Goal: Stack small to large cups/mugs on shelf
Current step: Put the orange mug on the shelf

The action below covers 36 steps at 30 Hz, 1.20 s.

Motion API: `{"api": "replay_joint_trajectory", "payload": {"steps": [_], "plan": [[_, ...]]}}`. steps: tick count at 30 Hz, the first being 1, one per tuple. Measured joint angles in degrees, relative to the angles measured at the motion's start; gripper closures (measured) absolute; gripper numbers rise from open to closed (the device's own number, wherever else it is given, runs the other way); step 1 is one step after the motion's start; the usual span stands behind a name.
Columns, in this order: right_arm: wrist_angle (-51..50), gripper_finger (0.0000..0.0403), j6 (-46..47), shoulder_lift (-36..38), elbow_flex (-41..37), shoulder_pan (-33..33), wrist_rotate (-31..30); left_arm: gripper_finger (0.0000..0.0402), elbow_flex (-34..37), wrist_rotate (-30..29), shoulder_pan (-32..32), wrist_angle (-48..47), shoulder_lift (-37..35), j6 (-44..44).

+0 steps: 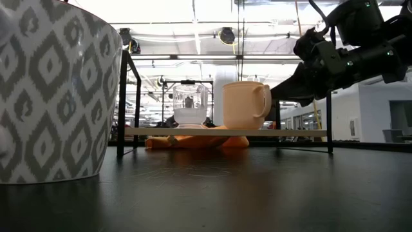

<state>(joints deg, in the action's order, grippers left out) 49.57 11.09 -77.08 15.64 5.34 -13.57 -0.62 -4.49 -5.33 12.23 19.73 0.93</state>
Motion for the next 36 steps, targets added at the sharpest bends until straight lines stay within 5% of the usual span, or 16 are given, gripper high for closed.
{"api": "replay_joint_trajectory", "payload": {"steps": [36], "plan": [[2.07, 0.0403, -3.22, 0.0, 0.07, -0.04, 3.3, 0.0378, 0.0, 0.0, 0.0, 0.0, 0.0, 0.92]]}}
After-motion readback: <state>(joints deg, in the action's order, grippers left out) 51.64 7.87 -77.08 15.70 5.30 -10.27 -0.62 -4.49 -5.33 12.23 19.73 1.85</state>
